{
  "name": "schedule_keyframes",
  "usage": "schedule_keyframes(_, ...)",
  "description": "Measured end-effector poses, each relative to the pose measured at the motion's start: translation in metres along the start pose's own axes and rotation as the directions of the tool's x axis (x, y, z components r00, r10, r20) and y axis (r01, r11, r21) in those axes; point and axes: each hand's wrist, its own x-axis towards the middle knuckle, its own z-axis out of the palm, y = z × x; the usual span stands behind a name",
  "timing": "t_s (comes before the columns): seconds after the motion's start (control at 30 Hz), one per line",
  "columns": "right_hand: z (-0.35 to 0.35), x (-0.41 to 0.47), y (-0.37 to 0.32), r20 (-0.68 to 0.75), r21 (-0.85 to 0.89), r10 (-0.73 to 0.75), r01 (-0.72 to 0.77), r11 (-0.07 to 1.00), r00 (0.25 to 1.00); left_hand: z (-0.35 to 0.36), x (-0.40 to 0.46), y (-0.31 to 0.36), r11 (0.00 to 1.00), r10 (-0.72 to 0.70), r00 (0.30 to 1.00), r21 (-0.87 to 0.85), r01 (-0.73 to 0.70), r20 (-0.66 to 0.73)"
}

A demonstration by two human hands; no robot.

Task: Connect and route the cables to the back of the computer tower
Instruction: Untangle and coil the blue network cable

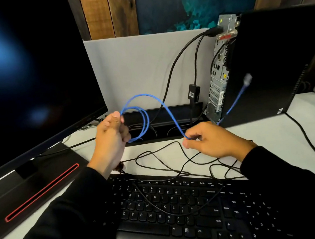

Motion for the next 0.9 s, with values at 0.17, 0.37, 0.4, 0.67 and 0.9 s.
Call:
schedule_keyframes(0.17,-0.030,-0.015,0.034,-0.201,-0.271,-0.006,-0.050,0.961,0.979,-0.026,0.009,0.000,0.999,-0.029,0.990,-0.021,0.027,-0.140)
schedule_keyframes(0.37,-0.027,-0.023,-0.019,-0.250,-0.236,-0.366,0.310,0.921,0.896,0.002,0.002,-0.018,0.990,0.037,0.996,0.139,-0.025,-0.079)
schedule_keyframes(0.4,-0.026,-0.025,-0.037,-0.237,-0.244,-0.402,0.346,0.906,0.885,0.006,-0.001,-0.021,0.984,0.050,0.997,0.175,-0.040,-0.055)
schedule_keyframes(0.67,-0.046,-0.016,-0.131,-0.373,0.761,-0.230,0.438,0.479,0.899,0.007,-0.007,-0.027,0.969,0.079,0.996,0.236,-0.069,-0.034)
schedule_keyframes(0.9,-0.018,0.003,-0.107,-0.507,0.624,-0.031,0.392,0.676,0.861,0.003,-0.003,-0.024,0.981,0.069,0.995,0.185,-0.054,-0.076)
